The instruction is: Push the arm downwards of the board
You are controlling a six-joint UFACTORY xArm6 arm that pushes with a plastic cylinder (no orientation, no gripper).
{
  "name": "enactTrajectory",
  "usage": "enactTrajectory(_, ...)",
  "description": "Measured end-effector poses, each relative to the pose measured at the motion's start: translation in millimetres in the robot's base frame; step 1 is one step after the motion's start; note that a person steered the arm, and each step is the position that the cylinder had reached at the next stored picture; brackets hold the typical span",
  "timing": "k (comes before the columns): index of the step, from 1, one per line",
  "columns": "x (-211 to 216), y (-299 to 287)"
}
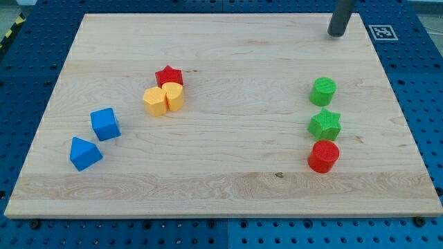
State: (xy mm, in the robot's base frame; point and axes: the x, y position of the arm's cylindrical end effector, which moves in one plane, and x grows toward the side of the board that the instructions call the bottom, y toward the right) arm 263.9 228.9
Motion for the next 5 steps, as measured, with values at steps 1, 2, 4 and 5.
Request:
enactTrajectory(1,17.6,-12.1)
enactTrajectory(2,38.0,-46.2)
enactTrajectory(4,87.0,-113.1)
enactTrajectory(5,112.2,-144.8)
